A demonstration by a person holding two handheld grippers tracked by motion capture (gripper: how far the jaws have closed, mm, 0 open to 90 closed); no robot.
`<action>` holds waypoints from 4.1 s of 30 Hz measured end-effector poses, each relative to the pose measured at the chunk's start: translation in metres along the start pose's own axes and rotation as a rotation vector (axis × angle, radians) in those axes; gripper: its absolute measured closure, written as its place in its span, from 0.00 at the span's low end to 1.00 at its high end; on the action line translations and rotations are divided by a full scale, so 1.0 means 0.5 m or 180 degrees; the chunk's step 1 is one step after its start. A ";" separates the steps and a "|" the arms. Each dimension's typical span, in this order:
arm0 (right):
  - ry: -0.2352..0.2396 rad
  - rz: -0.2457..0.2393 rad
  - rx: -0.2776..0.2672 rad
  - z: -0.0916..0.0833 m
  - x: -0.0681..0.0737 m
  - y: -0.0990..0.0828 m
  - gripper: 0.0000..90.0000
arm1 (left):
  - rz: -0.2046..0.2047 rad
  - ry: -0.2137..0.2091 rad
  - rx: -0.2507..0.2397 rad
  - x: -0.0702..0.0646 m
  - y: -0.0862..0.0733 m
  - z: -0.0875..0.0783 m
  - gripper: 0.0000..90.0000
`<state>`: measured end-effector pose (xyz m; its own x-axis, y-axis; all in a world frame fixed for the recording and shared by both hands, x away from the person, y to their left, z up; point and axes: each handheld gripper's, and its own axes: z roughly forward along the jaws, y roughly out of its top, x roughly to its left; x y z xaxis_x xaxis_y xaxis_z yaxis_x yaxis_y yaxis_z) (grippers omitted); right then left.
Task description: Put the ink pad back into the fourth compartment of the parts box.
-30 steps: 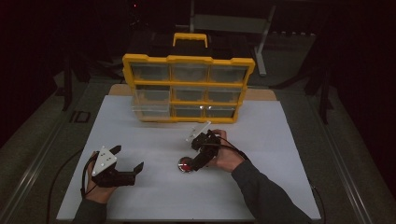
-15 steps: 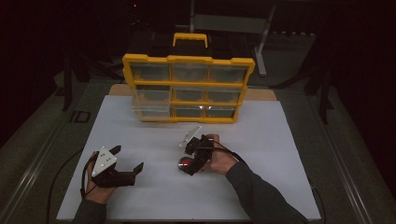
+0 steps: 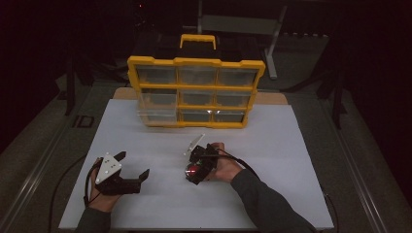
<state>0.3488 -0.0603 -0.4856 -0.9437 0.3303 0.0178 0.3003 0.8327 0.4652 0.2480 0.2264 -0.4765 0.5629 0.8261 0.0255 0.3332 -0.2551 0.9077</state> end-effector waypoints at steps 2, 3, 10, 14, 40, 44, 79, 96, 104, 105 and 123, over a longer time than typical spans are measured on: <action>0.0008 0.0041 0.0031 0.007 0.000 -0.002 0.09 | -0.0002 -0.0002 -0.0004 0.000 0.000 0.000 0.00; 0.0022 0.0067 0.0056 0.010 0.001 -0.002 0.09 | 0.0000 -0.0001 -0.0002 0.000 0.000 0.000 0.00; 0.0020 0.0023 0.0111 0.027 0.006 -0.005 0.10 | -0.0006 -0.0002 0.0004 0.000 -0.001 0.000 0.00; 0.0012 -0.0008 0.0167 0.033 0.008 -0.005 0.10 | -0.0004 -0.0003 0.0006 -0.001 -0.001 0.000 0.00; -0.0035 0.0062 0.0292 0.030 0.007 -0.007 0.33 | 0.0020 -0.0003 0.0030 -0.003 -0.001 0.001 0.00; -0.0059 0.0042 0.0313 0.030 0.005 -0.006 0.33 | 0.0023 -0.0006 0.0031 -0.003 -0.001 0.002 0.00; -0.0093 0.0307 -0.0045 -0.053 -0.002 0.023 0.33 | 0.0026 -0.0003 0.0032 -0.003 -0.001 0.002 0.00; -0.0102 0.0380 -0.0261 -0.092 -0.010 0.043 0.33 | 0.0025 -0.0025 0.0021 -0.003 -0.002 0.002 0.00; -0.0140 0.0375 -0.0341 -0.115 -0.014 0.059 0.33 | 0.0029 -0.0023 0.0027 -0.003 -0.002 0.002 0.00; -0.0146 0.0372 -0.0352 -0.118 -0.015 0.060 0.33 | 0.0027 -0.0024 0.0025 -0.003 -0.002 0.002 0.00; -0.0134 0.0391 -0.0480 -0.159 -0.035 0.095 0.33 | 0.0027 -0.0027 0.0022 -0.003 -0.002 0.002 0.00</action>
<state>0.3686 -0.0618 -0.3932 -0.8936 0.4464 0.0470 0.3857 0.7100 0.5892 0.2477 0.2250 -0.4778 0.5721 0.8196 0.0295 0.3337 -0.2655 0.9045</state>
